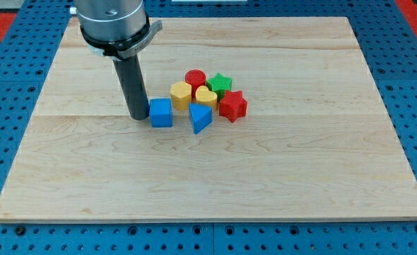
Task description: Point your arm at green circle
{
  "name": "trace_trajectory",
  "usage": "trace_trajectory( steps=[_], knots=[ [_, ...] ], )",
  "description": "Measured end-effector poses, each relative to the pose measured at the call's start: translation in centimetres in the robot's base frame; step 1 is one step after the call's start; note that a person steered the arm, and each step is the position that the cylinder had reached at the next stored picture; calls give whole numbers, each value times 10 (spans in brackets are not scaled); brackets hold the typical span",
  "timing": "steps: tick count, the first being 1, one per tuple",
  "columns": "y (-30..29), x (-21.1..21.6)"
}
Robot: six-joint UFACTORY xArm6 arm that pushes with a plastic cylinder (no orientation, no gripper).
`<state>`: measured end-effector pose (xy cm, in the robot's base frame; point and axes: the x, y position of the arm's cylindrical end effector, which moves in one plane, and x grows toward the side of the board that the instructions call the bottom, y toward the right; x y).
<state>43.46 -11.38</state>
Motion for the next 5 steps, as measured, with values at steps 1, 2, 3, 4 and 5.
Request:
trace_trajectory(
  steps=[1, 2, 3, 4, 5],
  knots=[
    [9, -10],
    [34, -9],
    [51, -9],
    [19, -10],
    [-46, -32]
  ],
)
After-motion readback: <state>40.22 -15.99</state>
